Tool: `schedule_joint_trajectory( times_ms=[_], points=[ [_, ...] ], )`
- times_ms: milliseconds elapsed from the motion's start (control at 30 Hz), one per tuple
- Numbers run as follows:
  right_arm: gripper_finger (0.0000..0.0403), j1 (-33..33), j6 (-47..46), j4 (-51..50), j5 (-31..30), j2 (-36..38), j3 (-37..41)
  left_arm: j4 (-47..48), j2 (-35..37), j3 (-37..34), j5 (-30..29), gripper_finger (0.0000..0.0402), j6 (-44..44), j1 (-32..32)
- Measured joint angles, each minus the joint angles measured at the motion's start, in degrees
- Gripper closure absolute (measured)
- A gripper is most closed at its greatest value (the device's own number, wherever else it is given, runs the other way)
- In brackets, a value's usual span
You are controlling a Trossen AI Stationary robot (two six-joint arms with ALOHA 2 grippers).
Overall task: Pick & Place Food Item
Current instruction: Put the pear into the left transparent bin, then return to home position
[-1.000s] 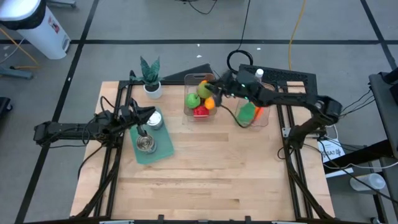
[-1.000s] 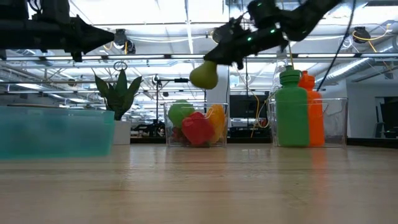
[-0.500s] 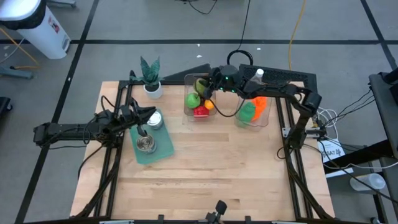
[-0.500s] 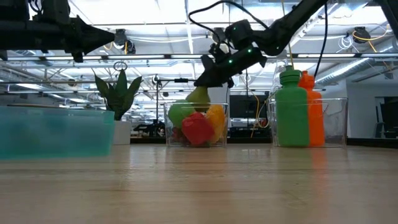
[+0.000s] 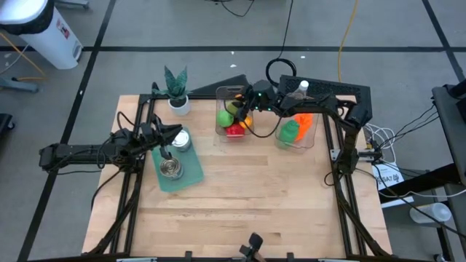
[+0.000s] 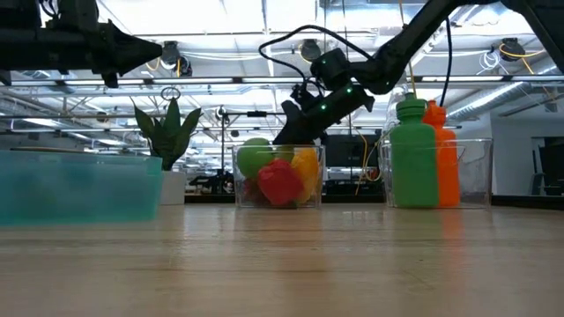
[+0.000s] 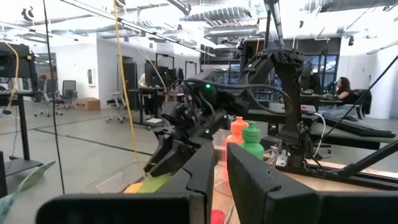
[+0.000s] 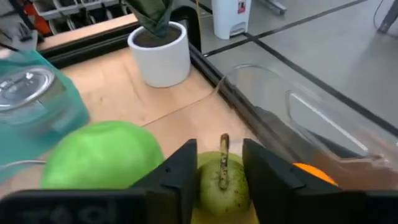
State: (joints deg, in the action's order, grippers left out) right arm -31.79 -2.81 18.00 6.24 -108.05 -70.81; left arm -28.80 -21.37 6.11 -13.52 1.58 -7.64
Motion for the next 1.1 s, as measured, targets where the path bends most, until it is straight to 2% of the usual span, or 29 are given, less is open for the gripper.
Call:
schedule_joint_trajectory(
  times_ms=[200,333,467,600,733,867,967,1100],
  points=[
    [0.018,1.2,4.1,-1.6,1.2,2.5,0.1,0.0,0.0,0.0,3.3,0.035,-0.4,0.0],
    [0.0113,1.9,3.8,-3.3,-0.3,4.8,0.1,0.3,0.0,0.0,3.5,0.035,-0.2,0.0],
    [0.0076,1.8,3.9,-4.4,-1.9,8.0,0.1,0.4,0.0,0.0,3.5,0.035,0.0,0.0],
    [0.0066,1.7,6.9,-6.8,-1.7,14.5,0.2,0.8,0.0,0.0,3.6,0.035,0.0,0.0],
    [0.0073,1.8,11.1,-12.9,-0.4,22.8,0.2,2.5,0.0,0.0,3.6,0.035,-0.2,0.0],
    [0.0106,0.9,11.3,-14.3,8.6,32.3,4.5,4.3,0.0,0.0,3.6,0.035,-0.3,0.0],
    [0.0163,0.8,7.2,-13.7,12.9,39.5,10.4,11.9,0.0,2.0,3.6,0.035,-0.9,0.0],
    [0.0284,2.0,2.7,-13.5,13.5,50.2,19.7,36.3,-1.7,11.9,0.6,0.035,-1.3,0.0]
  ],
)
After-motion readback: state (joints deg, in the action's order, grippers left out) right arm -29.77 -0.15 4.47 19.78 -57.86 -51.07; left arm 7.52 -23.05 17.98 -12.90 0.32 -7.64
